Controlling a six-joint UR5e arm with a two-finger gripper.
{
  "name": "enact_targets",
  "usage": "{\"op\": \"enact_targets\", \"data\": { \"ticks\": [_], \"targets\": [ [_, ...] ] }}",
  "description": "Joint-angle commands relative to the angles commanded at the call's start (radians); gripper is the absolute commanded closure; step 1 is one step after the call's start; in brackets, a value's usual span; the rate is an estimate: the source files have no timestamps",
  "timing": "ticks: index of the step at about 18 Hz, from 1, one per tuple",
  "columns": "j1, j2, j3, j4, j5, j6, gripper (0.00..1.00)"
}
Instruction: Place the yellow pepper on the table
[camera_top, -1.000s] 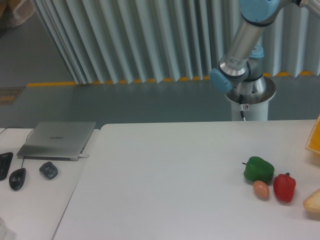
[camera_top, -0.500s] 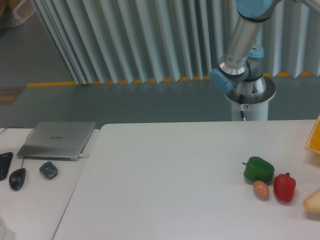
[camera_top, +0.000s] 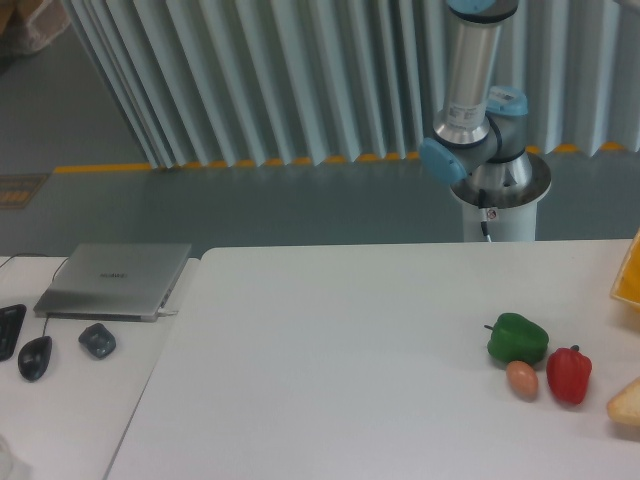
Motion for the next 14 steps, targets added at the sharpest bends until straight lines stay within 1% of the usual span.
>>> {"op": "enact_targets", "data": {
  "ticks": [1, 2, 5, 8, 10, 12, 14],
  "targets": [
    [-0.038, -0.002, 0.002, 0.008, 0.000, -0.070, 0.52],
    [-0.080, -0.008, 0.002, 0.030, 0.005, -0.141, 0.52],
    [-0.159, -0.035, 0.002, 0.095, 0.017, -0.285, 0.51],
    [-0.259, -0.084, 0.021, 0.147, 0.090, -0.439, 0.51],
    [-0.304, -0.113, 0.026, 0.193, 0.126, -0.517, 0.51],
    [-0.336, -0.141, 0.041, 0.212, 0.150, -0.577, 0.51],
    [-0.374, -0.162, 0.061, 0.218, 0.181, -0.640, 0.51]
  ]
}}
